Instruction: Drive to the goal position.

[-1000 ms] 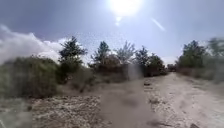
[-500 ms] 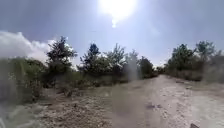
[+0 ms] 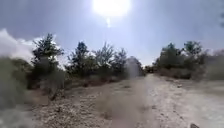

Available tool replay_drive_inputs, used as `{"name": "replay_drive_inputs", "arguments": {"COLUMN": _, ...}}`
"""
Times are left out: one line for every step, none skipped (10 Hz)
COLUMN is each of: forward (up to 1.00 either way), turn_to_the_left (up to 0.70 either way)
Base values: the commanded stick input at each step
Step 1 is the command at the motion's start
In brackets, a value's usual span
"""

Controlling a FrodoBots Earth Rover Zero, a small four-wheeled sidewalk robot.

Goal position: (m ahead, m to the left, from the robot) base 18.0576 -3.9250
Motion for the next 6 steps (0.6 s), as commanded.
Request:
{"name": "replay_drive_inputs", "arguments": {"forward": 0.45, "turn_to_the_left": -0.05}}
{"name": "replay_drive_inputs", "arguments": {"forward": 0.45, "turn_to_the_left": -0.16}}
{"name": "replay_drive_inputs", "arguments": {"forward": 0.45, "turn_to_the_left": -0.27}}
{"name": "replay_drive_inputs", "arguments": {"forward": 0.45, "turn_to_the_left": -0.22}}
{"name": "replay_drive_inputs", "arguments": {"forward": 0.45, "turn_to_the_left": 0.02}}
{"name": "replay_drive_inputs", "arguments": {"forward": 0.45, "turn_to_the_left": 0.02}}
